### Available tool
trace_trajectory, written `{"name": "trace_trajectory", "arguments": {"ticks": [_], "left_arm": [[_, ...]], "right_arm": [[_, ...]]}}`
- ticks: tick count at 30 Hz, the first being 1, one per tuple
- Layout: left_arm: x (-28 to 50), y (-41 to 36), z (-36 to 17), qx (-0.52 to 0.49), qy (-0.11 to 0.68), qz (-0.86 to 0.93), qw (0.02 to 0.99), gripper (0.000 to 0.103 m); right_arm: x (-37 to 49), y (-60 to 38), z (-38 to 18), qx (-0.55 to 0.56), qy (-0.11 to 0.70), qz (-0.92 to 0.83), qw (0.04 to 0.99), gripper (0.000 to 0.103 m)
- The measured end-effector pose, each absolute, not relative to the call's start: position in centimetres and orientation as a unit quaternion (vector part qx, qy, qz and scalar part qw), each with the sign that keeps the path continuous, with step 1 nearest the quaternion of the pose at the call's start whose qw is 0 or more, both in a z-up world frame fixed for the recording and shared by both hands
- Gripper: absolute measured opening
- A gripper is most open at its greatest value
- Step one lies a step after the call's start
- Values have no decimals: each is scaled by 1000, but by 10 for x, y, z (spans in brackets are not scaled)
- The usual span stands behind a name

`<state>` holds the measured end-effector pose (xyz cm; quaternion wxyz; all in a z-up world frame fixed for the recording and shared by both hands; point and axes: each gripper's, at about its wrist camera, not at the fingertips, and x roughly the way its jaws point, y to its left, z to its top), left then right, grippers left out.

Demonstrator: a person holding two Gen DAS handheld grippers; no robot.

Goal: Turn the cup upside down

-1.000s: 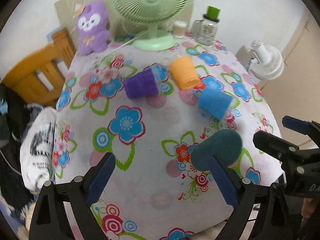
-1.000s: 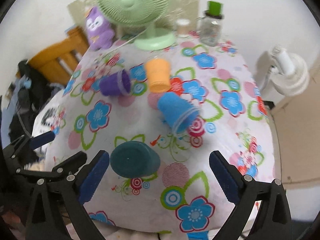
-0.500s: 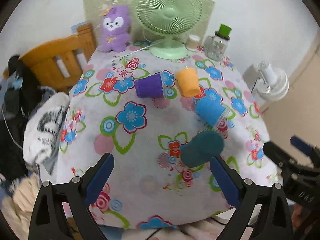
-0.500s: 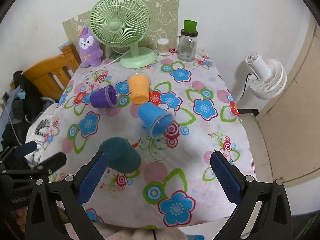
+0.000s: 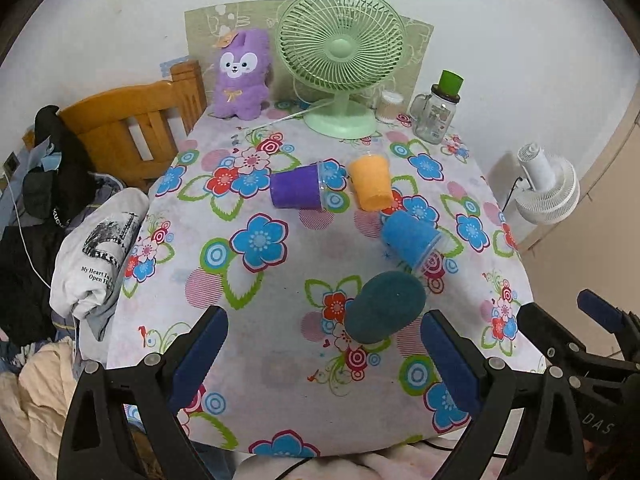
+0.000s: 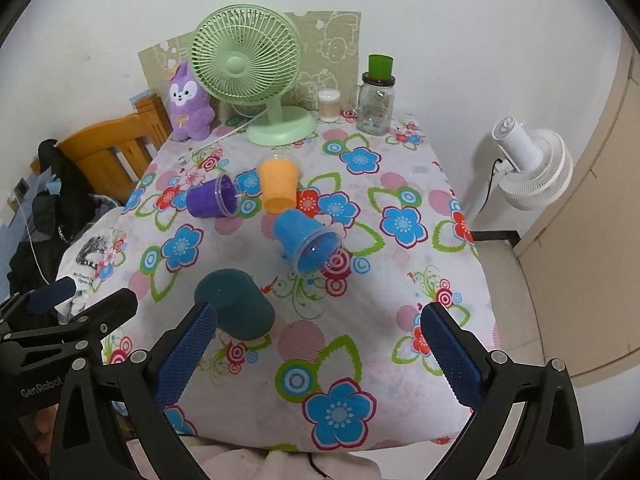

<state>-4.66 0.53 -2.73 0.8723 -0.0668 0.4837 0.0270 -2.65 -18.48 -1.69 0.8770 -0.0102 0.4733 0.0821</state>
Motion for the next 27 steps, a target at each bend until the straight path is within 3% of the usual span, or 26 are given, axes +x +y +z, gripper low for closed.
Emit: {"name": "trace_trajectory", "arguments": {"ticks": [27], "left_arm": [[-37,-4,-30,-45,483,15,874,99]], "right_arm": [[-22,-192,-21,-6,483,64,873,103]]}}
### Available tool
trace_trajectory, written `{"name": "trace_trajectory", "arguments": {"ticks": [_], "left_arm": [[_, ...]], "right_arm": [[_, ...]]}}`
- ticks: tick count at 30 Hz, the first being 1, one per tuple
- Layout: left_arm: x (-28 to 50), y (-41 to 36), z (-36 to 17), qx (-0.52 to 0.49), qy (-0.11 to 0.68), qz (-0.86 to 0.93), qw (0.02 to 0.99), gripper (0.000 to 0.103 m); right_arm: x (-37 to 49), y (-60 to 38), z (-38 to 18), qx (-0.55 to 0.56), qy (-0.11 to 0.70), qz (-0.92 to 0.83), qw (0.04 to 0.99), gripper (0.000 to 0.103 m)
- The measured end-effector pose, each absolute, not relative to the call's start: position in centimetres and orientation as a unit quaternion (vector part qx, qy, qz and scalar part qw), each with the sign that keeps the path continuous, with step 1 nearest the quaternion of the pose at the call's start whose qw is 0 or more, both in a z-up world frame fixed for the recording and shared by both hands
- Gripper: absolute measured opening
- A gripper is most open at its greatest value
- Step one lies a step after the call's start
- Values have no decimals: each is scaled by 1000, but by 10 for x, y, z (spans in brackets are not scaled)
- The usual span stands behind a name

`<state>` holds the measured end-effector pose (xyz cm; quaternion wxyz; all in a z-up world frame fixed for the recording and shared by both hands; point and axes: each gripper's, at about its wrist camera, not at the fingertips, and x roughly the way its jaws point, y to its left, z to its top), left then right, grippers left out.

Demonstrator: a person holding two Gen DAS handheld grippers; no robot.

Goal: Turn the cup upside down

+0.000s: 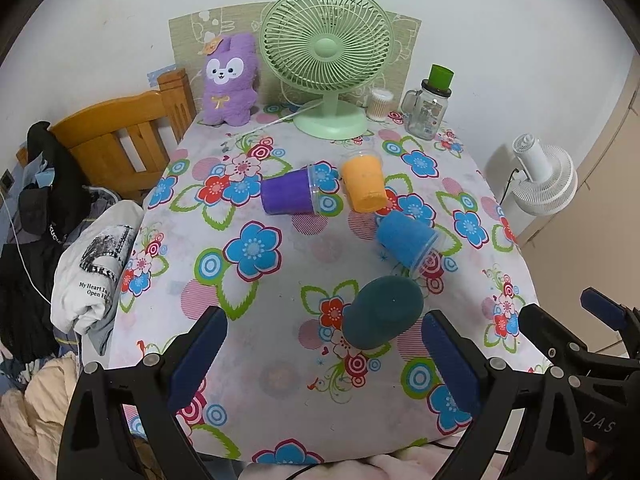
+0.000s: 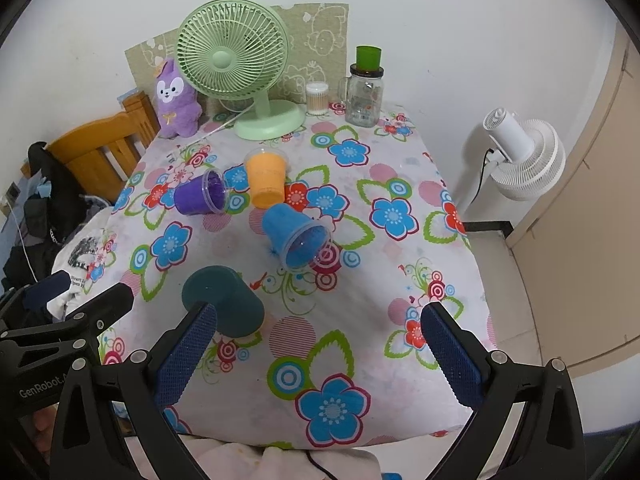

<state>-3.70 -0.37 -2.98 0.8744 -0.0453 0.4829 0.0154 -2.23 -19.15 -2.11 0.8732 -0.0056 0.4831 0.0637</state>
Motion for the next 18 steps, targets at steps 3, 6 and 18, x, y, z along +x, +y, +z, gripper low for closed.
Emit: {"name": "trace_trajectory", "arguments": {"ticks": [3,6,18], "left_arm": [[-37,-4,-30,-45,483,15,874,99],[-37,-4,-30,-44,483,16,874,99],[-36,-2,-29,-43,482,17,875,99]], "right_arm": [[-23,-191,-22,-5,483,63,873,103],[-22,-191,-22,-5,484,63,873,103],[-23,-190,-23,-5,484,64,873,103]]}}
